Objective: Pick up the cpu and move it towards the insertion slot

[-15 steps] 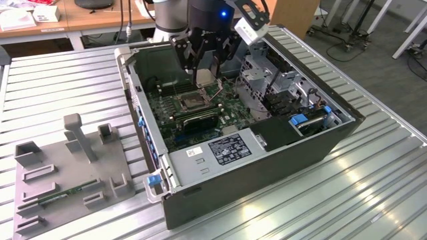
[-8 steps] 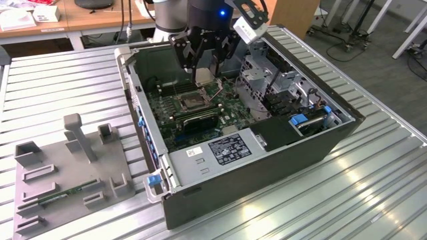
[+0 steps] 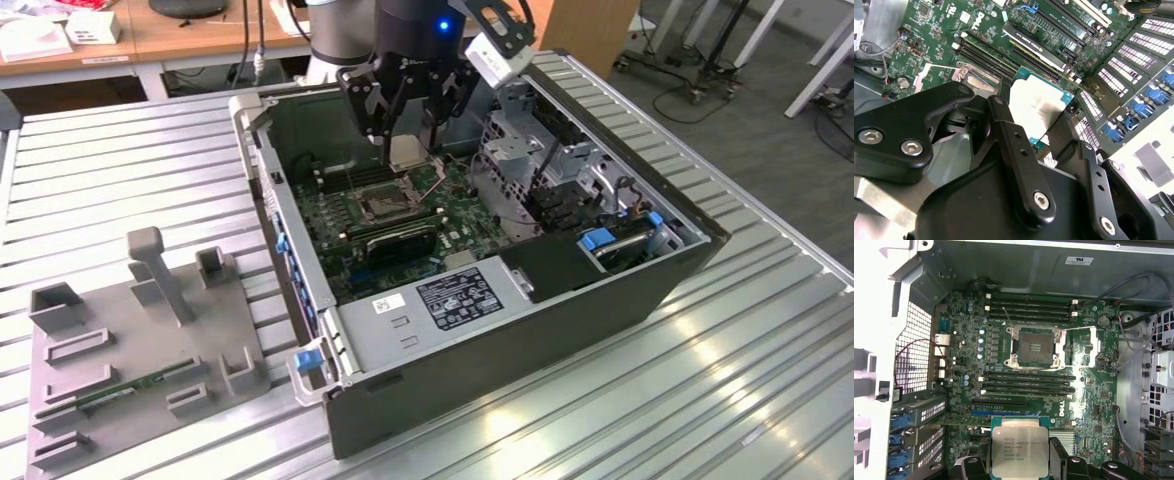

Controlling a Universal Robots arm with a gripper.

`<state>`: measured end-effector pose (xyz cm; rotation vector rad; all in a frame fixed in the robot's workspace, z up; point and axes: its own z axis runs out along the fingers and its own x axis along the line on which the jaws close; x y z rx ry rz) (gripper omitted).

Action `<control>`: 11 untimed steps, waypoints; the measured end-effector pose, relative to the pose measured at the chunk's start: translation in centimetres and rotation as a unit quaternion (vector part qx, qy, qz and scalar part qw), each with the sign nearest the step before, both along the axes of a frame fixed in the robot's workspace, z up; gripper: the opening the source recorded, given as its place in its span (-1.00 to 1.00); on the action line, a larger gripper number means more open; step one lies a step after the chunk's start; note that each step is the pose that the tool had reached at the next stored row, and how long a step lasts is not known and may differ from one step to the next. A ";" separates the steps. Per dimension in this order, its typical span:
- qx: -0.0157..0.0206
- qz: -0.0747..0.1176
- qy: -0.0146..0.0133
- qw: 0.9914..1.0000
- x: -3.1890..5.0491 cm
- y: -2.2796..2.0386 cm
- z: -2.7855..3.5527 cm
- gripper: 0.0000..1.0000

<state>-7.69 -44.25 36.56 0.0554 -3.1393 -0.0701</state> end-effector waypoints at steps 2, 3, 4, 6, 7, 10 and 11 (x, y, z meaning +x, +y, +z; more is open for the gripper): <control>0.000 0.000 0.000 1.000 0.00 0.00 0.00 0.09; 0.000 0.000 0.000 1.000 0.00 0.00 0.00 0.09; 0.000 0.000 0.000 1.000 0.00 0.00 0.00 0.09; 0.000 0.000 0.000 1.000 0.00 0.00 0.00 0.09; 0.000 0.000 0.000 1.000 0.00 0.01 -0.01 0.09; 0.000 0.000 0.000 1.000 0.03 0.20 -0.06 0.09; 0.000 0.000 0.000 1.000 0.06 0.31 -0.10 0.09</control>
